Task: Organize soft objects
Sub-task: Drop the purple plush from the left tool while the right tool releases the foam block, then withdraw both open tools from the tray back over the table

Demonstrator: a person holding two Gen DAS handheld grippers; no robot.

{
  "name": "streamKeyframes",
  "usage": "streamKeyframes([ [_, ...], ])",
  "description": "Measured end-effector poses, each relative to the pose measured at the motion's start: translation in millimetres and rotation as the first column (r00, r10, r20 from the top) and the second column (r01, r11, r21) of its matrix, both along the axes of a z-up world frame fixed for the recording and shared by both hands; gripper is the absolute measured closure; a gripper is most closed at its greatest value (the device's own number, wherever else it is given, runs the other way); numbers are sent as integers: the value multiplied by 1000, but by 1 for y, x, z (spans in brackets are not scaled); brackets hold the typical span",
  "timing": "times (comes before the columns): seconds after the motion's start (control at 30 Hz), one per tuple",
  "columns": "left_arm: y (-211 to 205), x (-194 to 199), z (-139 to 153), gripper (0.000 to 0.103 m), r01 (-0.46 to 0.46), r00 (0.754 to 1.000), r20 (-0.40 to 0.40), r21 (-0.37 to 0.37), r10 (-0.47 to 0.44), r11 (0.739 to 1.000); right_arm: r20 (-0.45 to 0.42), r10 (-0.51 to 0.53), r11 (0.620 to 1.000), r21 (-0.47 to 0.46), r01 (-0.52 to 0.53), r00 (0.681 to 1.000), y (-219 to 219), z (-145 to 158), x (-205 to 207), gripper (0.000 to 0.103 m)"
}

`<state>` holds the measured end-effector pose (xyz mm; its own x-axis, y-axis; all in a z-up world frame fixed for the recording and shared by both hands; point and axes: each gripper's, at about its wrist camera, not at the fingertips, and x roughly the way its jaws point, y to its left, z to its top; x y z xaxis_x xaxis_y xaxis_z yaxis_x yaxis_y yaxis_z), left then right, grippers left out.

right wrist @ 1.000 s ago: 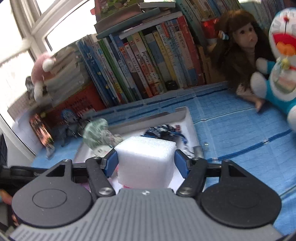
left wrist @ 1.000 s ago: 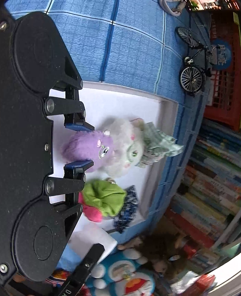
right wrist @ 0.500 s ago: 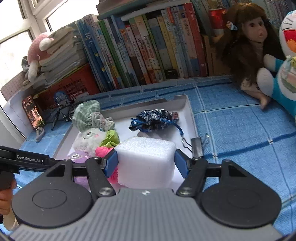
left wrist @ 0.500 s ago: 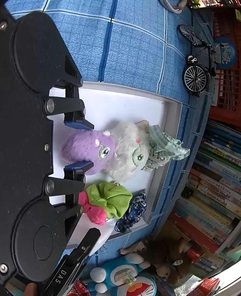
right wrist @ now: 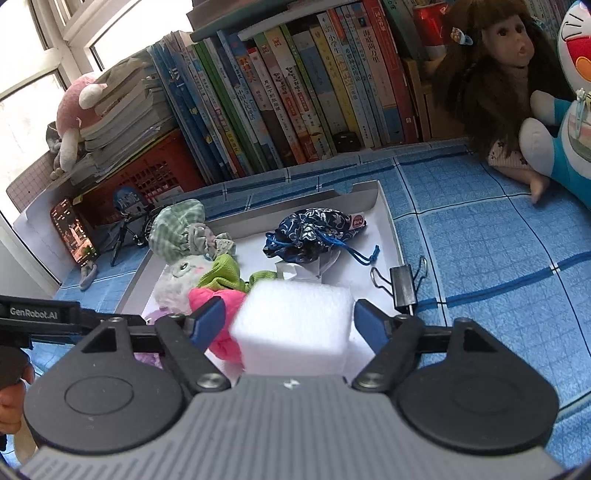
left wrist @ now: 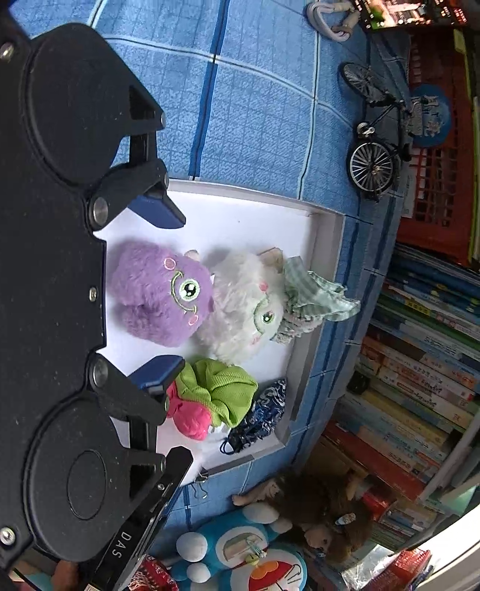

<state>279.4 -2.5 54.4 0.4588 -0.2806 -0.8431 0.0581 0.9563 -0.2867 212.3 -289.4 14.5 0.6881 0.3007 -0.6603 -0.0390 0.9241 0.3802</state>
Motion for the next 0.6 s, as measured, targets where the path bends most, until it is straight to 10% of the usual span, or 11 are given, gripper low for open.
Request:
streamKeyframes([
  [0.6, -21, -88, 56, 25, 125, 968, 214, 52, -134, 991, 136, 1, 1000, -2, -1, 991, -10, 43, -62, 9],
])
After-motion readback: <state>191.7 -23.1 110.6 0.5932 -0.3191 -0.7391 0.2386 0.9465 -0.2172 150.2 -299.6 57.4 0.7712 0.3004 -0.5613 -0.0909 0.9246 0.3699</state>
